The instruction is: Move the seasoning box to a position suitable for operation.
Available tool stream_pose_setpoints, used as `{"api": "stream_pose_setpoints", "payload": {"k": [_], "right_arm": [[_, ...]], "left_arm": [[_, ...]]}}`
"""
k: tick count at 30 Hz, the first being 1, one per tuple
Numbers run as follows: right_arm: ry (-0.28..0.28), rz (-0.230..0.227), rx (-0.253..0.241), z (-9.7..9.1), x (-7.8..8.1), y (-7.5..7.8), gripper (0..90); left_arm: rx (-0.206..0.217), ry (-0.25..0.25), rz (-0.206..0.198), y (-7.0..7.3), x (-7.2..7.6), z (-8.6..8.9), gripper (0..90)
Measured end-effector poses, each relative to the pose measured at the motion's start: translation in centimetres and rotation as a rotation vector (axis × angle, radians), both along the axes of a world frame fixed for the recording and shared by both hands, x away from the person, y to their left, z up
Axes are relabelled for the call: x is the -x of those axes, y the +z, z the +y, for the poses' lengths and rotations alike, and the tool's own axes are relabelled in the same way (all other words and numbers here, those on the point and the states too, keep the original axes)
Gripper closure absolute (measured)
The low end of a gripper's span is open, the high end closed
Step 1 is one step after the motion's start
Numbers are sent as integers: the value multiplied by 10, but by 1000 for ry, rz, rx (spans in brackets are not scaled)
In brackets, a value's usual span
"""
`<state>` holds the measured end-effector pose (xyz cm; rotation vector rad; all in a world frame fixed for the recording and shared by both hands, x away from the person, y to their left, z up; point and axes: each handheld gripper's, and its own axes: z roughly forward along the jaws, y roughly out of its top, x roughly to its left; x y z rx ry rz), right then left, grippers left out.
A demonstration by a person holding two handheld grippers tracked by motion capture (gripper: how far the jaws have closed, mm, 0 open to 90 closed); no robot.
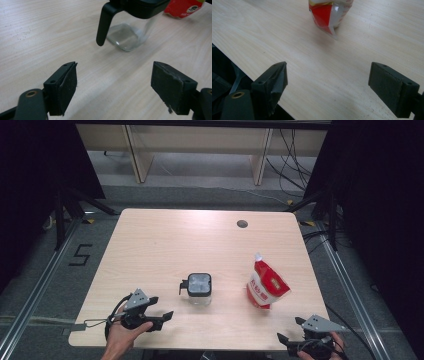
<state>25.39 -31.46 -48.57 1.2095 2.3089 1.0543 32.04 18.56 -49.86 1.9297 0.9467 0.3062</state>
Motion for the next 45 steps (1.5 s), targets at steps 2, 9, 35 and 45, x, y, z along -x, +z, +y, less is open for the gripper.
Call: {"api": "stream_pose_setpoints", "payload": {"k": [2, 9, 35, 45], "right_arm": [[-16, 16, -8, 2, 2, 0, 166], [-2, -13, -3, -1, 0, 1, 164], [9, -17, -3, 4, 1, 0, 210], [26, -28, 4, 4, 1, 0, 224]], "left_arm": [[-14, -12, -8, 0, -8, -2, 235], [-18, -23, -24, -1, -21, -8, 293], [-90, -91, -132, -2, -58, -44, 592], [-118, -135, -174, -2, -60, -44, 740]]}}
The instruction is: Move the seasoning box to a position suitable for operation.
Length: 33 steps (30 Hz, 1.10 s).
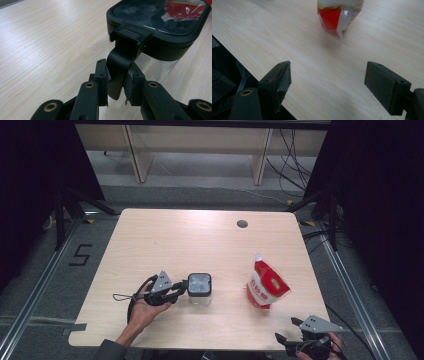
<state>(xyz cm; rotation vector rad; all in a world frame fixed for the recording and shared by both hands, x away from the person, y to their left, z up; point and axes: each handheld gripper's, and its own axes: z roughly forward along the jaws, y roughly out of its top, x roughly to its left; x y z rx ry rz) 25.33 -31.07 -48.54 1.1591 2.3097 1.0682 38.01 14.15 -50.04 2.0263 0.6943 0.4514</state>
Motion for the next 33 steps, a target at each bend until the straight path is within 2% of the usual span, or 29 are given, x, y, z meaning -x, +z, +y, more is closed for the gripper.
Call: {"api": "stream_pose_setpoints", "payload": {"k": [1, 2, 3, 5, 6, 7, 9, 10, 11, 14, 15, 17, 18, 21, 22, 25, 27, 28, 29, 30, 33], "right_arm": [[0, 0, 0, 0, 0, 0, 224], [7, -16, 9, -1, 0, 1, 226], [8, -17, 9, -1, 0, 1, 227], [5, -14, 14, -1, 0, 1, 227], [10, -10, 6, -1, 0, 1, 227], [10, -10, 6, -1, 0, 1, 227], [16, -12, -10, 0, 0, 0, 230], [18, -14, -1, 0, 1, 1, 232], [21, -16, 0, 1, 1, 1, 232], [23, -13, -7, 3, 1, 2, 237], [32, -4, -21, 5, 2, 2, 243], [40, -25, -16, 6, 2, 3, 246], [29, -3, -31, 8, 4, 3, 248], [56, -10, -25, 9, 3, 3, 250], [62, -38, -15, 11, 3, 4, 251], [68, -21, -25, 14, 4, 4, 252], [70, -33, -14, 16, 4, 5, 252], [75, -13, -26, 18, 5, 4, 252], [95, -9, -32, 18, 4, 4, 252], [82, -43, -15, 19, 5, 5, 252], [96, -30, -22, 23, 6, 5, 253]], "left_arm": [[0, 0, 0, 0, 0, 0, 742], [-23, -40, -44, 1, -1, 1, 743], [-35, 4, -2, 1, 6, 1, 743], [-27, 6, -10, 1, 8, 0, 743], [-13, 6, 5, 0, 10, 1, 742], [-24, -1, 2, 0, 11, 3, 742], [-1, 7, 12, 0, 18, 4, 742], [-1, 7, 12, 0, 18, 4, 742], [-17, -7, 8, 0, 22, 4, 743], [-23, -19, 14, 1, 28, 3, 743], [-10, -17, 16, 0, 30, 1, 742], [-25, -22, 14, 1, 36, 1, 741], [-14, -16, 20, 1, 37, 0, 741], [-13, -14, 26, 1, 41, 0, 740], [-16, -31, 33, 1, 45, -1, 739], [-15, -46, 28, 1, 49, -2, 738], [-26, -51, 32, 2, 52, -3, 737], [-16, -53, 44, 2, 54, -4, 736], [-24, -60, 39, 3, 55, -3, 735], [-17, -49, 49, 2, 55, -4, 732], [-1, -62, 60, 3, 55, -3, 709]]}}
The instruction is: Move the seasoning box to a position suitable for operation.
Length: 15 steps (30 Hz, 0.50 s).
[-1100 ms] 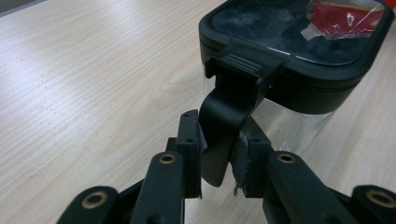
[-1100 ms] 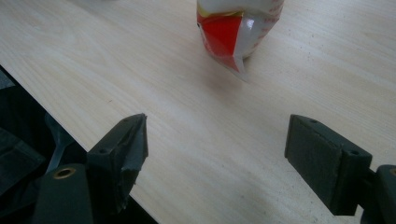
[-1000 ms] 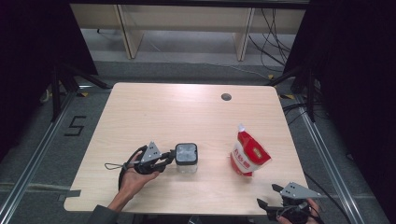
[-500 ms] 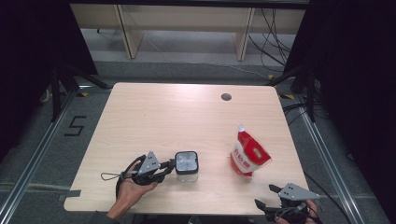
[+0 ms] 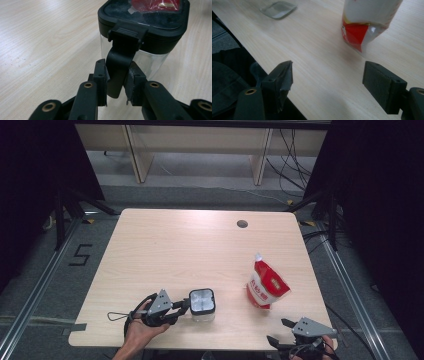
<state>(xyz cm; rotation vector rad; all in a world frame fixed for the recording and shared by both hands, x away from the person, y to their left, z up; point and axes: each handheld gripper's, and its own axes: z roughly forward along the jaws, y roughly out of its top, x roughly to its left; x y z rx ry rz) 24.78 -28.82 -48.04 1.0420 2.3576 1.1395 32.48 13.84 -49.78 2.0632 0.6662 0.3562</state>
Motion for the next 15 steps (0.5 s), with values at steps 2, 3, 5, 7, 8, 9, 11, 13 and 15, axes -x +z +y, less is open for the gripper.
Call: {"api": "stream_pose_setpoints", "payload": {"k": [2, 3, 5, 7, 8, 9, 11, 13, 15], "right_arm": [[15, -13, 7, 3, 0, 0, 253], [16, -4, 5, 4, 1, 1, 254], [3, 24, -6, 6, 3, 0, 254], [20, -5, 3, 6, 0, 0, 254], [27, 4, -1, 8, 0, 0, 254], [36, 15, -1, 12, -1, 0, 254], [36, 0, 2, 13, -1, 0, 262], [53, -6, -1, 17, 0, 0, 284], [63, -20, -1, 18, 0, 1, 284]], "left_arm": [[20, 17, 6, 2, 0, 1, 628], [32, 23, 23, 2, 0, 1, 586], [25, 22, 24, 2, 0, 2, 496], [23, 32, 22, 5, 2, 4, 444], [11, 29, 9, 6, 4, 5, 410], [17, 47, 12, 9, 9, 8, 362], [28, 61, 10, 10, 11, 9, 348], [34, 78, 17, 13, 16, 12, 315], [43, 86, 3, 22, 23, 16, 301]]}}
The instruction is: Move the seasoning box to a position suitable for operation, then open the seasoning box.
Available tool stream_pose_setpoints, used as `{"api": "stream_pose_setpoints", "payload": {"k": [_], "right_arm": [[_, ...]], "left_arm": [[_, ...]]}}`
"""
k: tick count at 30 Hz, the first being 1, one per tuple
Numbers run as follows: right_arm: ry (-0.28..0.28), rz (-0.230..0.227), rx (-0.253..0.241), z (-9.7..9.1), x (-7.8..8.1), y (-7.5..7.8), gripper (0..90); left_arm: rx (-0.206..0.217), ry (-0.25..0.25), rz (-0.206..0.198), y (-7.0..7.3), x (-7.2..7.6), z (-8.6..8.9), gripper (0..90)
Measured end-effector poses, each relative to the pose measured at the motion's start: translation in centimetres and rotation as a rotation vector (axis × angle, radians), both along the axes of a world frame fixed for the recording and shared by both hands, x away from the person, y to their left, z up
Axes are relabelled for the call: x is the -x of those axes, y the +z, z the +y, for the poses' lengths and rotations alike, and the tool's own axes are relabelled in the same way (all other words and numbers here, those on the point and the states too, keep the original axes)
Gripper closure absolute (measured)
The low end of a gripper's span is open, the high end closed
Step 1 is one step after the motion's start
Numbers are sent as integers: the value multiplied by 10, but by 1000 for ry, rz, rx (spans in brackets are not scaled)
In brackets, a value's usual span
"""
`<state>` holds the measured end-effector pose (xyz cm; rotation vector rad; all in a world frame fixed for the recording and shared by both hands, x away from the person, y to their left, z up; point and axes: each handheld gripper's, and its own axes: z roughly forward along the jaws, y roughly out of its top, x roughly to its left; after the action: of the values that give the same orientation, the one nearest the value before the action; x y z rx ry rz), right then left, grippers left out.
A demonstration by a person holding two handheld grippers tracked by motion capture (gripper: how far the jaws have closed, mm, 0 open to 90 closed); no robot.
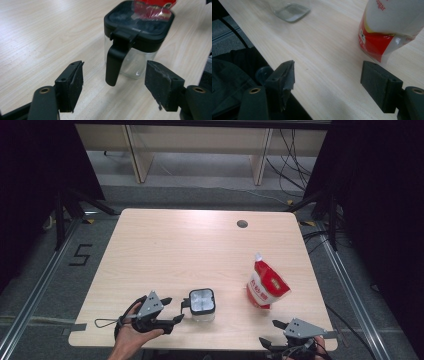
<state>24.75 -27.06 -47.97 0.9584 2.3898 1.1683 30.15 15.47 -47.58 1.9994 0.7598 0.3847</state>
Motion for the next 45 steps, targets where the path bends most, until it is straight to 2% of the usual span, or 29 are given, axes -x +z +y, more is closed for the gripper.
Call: {"api": "stream_pose_setpoints", "payload": {"k": [1, 6, 8, 13, 16, 17, 18, 23, 26, 30, 32, 36, 38, 42, 43, 44, 45], "right_arm": [[-9, 3, -1, 0, 1, 0, 284], [-10, 21, -10, 0, 2, 0, 284], [-15, 3, -4, 0, 1, 0, 285], [-6, 20, -2, 1, 0, -1, 284], [-12, 16, -5, 2, 0, 0, 297], [-17, 3, 0, 2, 0, 0, 299], [-15, 5, 1, 2, -1, 0, 299], [-19, 2, 6, 2, -2, -1, 299], [-17, 3, 2, 2, -2, -1, 299], [-9, -6, 12, 3, -2, -1, 300], [0, -6, 15, 3, -2, -1, 300], [-5, -9, 11, 3, -2, -1, 299], [-4, -5, 9, 3, -2, -1, 299], [-2, 6, 8, 4, -1, -1, 300], [-2, 8, 6, 4, -1, 0, 299], [2, -7, 8, 4, -2, -1, 300], [21, 20, 3, 4, -2, -1, 299]], "left_arm": [[23, -7, 1, 3, 2, 1, 295], [44, -35, -39, 20, 3, 2, 279], [55, -30, -33, 22, 3, 0, 290], [57, -34, -44, 21, 1, -5, 323], [58, -35, -49, 23, 1, -7, 399], [59, -49, -59, 24, 0, -7, 420], [71, -45, -49, 24, 1, -9, 443], [80, -62, -59, 25, 0, -10, 580], [80, -50, -63, 26, 0, -10, 687], [85, -32, -63, 25, -2, -12, 783], [81, -41, -61, 25, -3, -13, 820], [99, -39, -59, 24, -7, -18, 866], [82, -34, -61, 23, -8, -20, 879], [79, -27, -55, 20, -11, -23, 888], [56, -28, -63, 21, -12, -23, 888], [56, -26, -64, 20, -12, -23, 889], [56, -26, -64, 20, -12, -23, 888]]}}
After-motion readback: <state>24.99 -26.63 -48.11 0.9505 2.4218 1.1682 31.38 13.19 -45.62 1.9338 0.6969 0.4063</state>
